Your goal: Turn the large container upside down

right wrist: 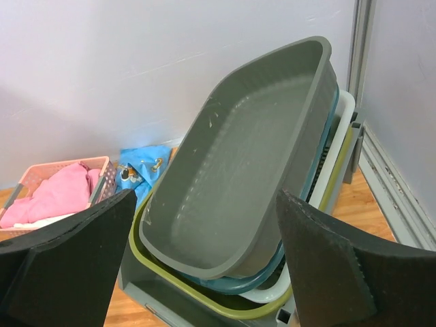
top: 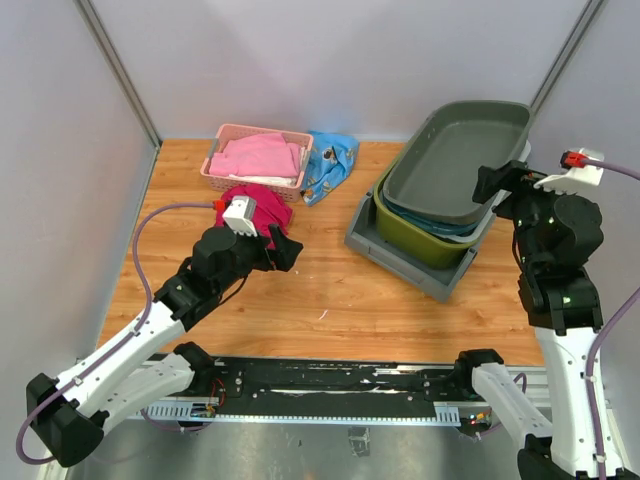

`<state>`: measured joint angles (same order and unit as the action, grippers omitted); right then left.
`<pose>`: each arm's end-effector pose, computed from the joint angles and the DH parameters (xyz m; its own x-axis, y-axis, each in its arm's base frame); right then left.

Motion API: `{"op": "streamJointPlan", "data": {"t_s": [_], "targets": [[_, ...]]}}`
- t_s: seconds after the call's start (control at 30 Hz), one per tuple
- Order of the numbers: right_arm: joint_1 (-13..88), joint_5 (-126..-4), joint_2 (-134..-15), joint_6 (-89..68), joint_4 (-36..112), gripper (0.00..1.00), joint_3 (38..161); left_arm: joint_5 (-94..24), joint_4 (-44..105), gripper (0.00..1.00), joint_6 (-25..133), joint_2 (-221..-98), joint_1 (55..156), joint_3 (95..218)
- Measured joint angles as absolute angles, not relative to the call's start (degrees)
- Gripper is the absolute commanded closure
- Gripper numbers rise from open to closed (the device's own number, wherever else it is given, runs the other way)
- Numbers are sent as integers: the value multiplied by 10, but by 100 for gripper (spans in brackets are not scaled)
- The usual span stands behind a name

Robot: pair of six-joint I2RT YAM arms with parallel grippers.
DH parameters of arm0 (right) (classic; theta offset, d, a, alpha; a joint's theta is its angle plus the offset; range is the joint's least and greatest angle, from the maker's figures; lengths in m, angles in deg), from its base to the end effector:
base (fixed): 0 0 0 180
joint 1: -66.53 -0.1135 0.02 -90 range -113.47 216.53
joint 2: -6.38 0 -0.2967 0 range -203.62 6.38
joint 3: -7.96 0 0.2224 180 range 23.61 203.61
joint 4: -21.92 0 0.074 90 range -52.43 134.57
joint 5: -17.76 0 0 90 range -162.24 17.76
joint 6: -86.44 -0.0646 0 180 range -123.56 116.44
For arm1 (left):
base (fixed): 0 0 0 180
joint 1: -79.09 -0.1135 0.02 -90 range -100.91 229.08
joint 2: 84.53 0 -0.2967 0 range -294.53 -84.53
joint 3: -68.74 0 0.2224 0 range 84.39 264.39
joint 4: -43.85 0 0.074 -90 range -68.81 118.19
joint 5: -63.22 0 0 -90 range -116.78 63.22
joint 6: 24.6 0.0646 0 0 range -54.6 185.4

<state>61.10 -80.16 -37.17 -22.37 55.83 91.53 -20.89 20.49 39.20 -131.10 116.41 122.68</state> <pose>0.1128 0.0018 0.4756 0.1141 0.3316 -0.9365 0.0062 0.9424 0.3345 0.1388 -0.0975 0.3194 -0.4282 -0.2258 -0.8750 0.3740 0.8372 -0.3991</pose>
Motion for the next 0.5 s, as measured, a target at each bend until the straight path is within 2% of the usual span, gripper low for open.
{"op": "streamJointPlan", "data": {"t_s": [0.5], "targets": [[611, -836, -408, -231, 600, 14, 917, -181, 218, 1, 390, -1289, 1164, 1200]]}}
